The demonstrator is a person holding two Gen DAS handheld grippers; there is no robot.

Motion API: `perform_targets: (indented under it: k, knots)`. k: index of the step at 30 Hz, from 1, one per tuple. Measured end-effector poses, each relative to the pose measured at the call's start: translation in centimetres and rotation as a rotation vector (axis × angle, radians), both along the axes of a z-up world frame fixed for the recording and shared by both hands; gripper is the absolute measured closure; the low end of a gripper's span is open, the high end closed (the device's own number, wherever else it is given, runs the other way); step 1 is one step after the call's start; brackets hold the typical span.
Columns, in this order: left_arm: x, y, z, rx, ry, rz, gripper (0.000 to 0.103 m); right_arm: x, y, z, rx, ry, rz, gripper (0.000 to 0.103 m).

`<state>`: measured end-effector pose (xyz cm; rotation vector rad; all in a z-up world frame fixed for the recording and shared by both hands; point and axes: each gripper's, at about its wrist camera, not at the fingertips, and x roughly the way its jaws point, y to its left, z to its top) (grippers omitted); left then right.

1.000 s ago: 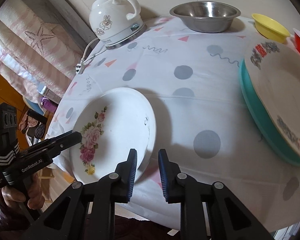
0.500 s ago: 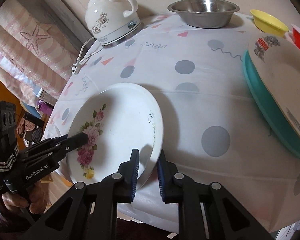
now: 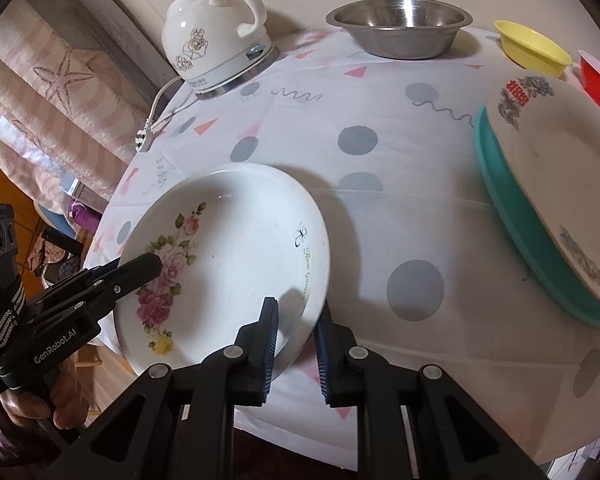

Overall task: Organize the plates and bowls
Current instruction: 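Lift the pink-rose plate with the left gripper and carry it over the stack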

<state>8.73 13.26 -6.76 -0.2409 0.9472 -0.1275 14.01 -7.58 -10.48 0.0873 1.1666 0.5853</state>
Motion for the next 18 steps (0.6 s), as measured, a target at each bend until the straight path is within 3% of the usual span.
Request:
perform_targets:
  k: [18]
  knots:
    - [1.6, -2.8, 2.3, -0.037, -0.084, -0.054, 0.084, 0.3, -3.8, 2.2, 0.034, -0.068, -0.037, 0.085]
